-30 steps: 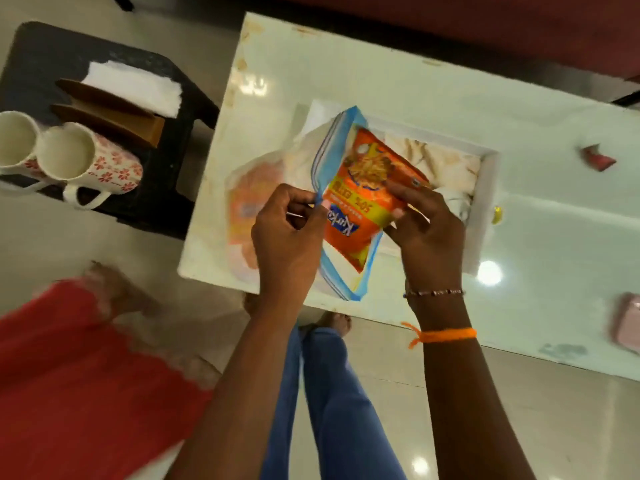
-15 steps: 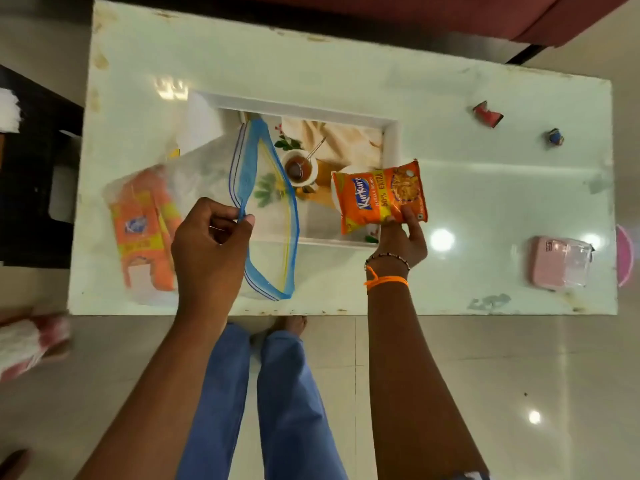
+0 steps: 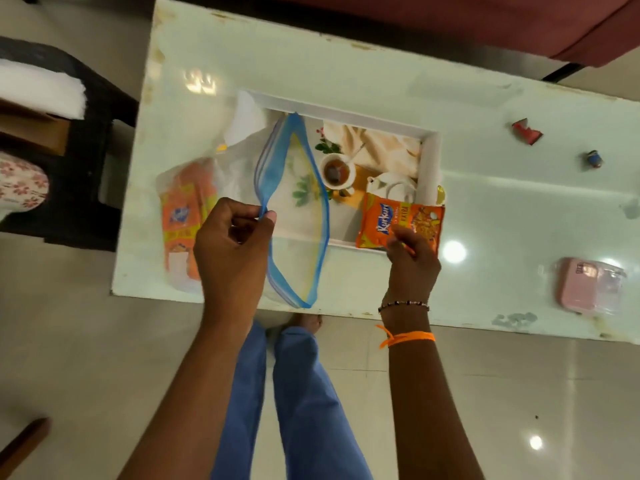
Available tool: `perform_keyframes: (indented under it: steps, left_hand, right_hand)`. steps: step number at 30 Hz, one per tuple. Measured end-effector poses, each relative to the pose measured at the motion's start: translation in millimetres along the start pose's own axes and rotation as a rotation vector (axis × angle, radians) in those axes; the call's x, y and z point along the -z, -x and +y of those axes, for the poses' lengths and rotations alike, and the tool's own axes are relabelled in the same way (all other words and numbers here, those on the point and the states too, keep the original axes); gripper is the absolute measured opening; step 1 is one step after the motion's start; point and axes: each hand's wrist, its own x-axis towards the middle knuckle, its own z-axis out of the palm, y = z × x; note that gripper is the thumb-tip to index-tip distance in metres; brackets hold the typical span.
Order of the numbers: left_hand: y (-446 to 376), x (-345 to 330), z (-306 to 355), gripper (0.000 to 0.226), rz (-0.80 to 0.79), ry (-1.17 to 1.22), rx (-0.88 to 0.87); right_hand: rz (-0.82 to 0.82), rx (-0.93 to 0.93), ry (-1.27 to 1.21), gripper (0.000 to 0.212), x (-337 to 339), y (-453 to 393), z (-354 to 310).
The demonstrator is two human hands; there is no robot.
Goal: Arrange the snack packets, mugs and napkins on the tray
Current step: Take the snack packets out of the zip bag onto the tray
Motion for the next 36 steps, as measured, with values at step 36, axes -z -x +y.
perform_keyframes:
  steps: [36]
  left_hand:
    - [-9,-12,9,0.017,0.033,0.032,-0.026]
  right_hand:
    - [-0.431,0.212,-0.102,0.033,-19,13,-55]
